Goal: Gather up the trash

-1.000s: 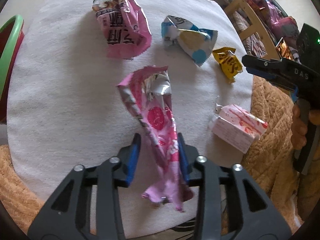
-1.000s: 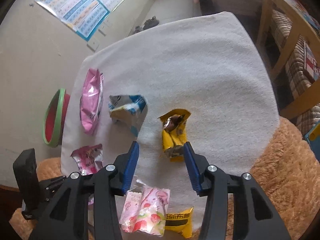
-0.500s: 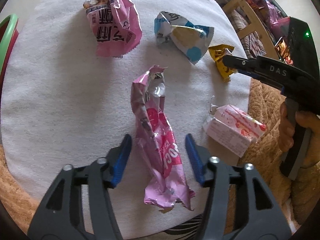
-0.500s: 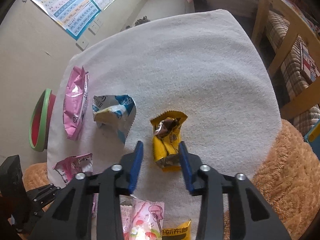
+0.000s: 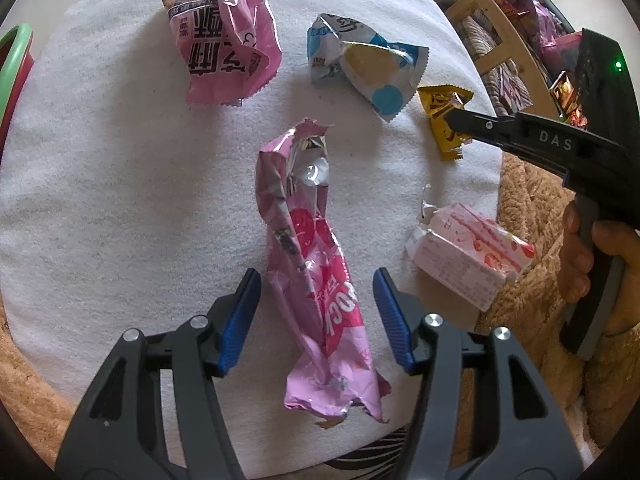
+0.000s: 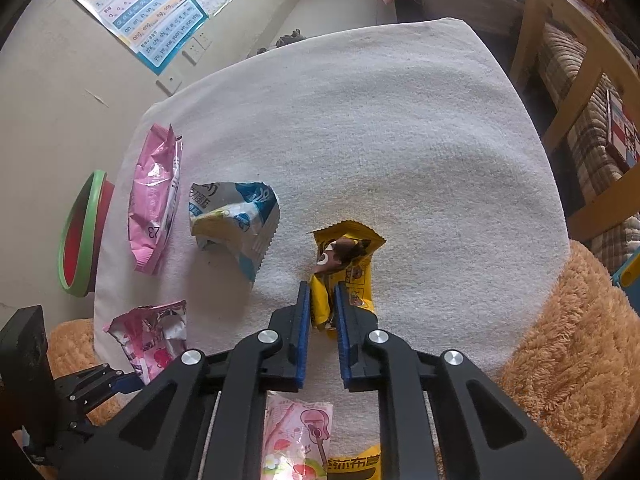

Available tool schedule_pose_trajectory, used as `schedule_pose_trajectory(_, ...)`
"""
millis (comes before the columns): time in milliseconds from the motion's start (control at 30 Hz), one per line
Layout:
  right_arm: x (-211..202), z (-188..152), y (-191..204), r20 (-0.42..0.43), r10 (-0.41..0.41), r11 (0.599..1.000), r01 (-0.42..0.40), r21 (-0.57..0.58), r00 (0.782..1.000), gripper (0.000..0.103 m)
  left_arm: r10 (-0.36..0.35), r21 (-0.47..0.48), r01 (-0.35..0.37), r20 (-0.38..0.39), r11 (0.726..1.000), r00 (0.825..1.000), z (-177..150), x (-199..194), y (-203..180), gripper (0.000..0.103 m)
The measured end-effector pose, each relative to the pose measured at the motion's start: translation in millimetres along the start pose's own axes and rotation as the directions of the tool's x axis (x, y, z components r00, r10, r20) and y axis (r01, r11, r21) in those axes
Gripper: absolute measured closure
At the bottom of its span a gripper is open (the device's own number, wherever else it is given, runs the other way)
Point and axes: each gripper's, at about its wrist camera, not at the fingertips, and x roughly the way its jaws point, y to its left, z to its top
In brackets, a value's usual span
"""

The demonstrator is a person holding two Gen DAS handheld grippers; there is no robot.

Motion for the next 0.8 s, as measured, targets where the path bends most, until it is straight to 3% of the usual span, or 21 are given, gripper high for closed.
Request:
schedule_pose_trajectory(167,0,0,0,0.001,-0.001,1.000,0.001,-0.001,1.000,0.092,0.002,0.003,-0.002,0.001,1.000,1.000,-1,0,1,0.048)
schedule_pose_trajectory(300,-3,0,-1,0.011,-0.003,1.000,0.003,0.003,1.000,0.095,0.022,-0.010,-0.021,0.009,1.000,1.000,-1,-1,5,0.069)
schedule_pose_trajectory(367,-6,0,-3,0.021,-0.007,1.000,0.007,0.012,1.000,0.096,0.024,-0.025,-0.023,0.021,0.999,1.000,-1,-3,9,0.074)
schedule_pose_trajectory(800,-23,1,0,0.089,-0.001,0.999,-0.002,0.034,0.996,0.097,0.093,0.005,-0.096,0.172,0.995,0.981,8,-38,10,0.078)
